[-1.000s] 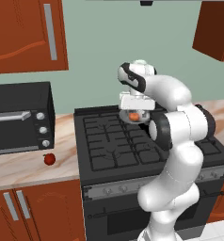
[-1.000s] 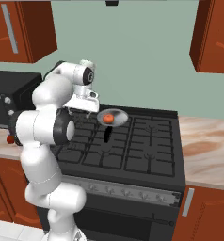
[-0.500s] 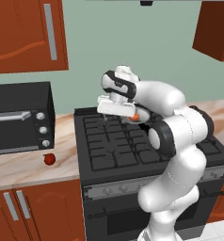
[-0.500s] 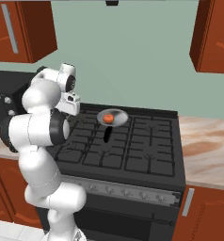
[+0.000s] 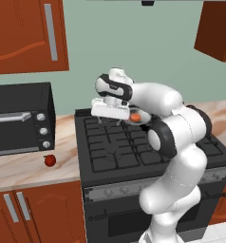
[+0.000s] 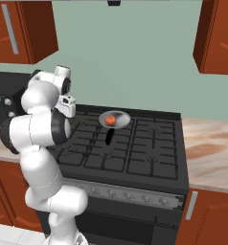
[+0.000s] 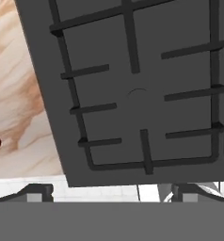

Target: Put the bell pepper and squash in the pan. Then turn on the rear center burner and set the heat to medium.

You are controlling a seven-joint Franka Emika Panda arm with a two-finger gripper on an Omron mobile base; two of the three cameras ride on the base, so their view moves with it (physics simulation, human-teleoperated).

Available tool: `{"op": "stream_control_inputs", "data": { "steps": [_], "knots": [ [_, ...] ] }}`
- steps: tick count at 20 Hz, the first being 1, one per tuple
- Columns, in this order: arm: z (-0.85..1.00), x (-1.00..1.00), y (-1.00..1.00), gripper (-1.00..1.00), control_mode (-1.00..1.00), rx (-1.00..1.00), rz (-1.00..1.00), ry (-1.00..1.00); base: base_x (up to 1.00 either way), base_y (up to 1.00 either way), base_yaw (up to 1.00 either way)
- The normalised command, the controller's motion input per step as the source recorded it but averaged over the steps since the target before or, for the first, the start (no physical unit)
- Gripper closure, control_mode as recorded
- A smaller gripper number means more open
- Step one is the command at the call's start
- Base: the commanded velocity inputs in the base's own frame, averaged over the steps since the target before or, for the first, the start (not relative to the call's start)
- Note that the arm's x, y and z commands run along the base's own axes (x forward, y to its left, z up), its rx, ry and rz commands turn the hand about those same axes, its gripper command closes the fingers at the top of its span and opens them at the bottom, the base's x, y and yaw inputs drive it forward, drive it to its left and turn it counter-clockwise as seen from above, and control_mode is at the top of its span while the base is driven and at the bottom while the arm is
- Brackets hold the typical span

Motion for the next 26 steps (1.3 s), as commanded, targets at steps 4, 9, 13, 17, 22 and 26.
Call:
{"op": "stream_control_inputs", "data": {
  "steps": [4, 9, 13, 17, 22, 26],
  "knots": [
    [-0.27, -0.03, 0.81, -1.00, -1.00, -0.02, 0.04, -0.03, 0.00, 0.00, 0.00],
    [-0.05, 0.00, 0.91, -1.00, -1.00, -0.15, 0.14, -0.16, 0.00, 0.00, 0.00],
    [-0.04, 0.00, 0.98, -1.00, -1.00, -0.24, 0.12, -0.08, 0.00, 0.00, 0.00],
    [-0.29, 0.00, 0.87, -1.00, -1.00, -0.18, 0.08, 0.00, 0.00, 0.00, 0.00],
    [-0.31, 0.00, 0.45, -1.00, -1.00, -0.03, 0.01, 0.00, 0.00, 0.00, 0.00],
    [-0.05, 0.00, 0.15, -1.00, -1.00, -0.04, 0.00, 0.00, 0.00, 0.00, 0.00]
  ]
}}
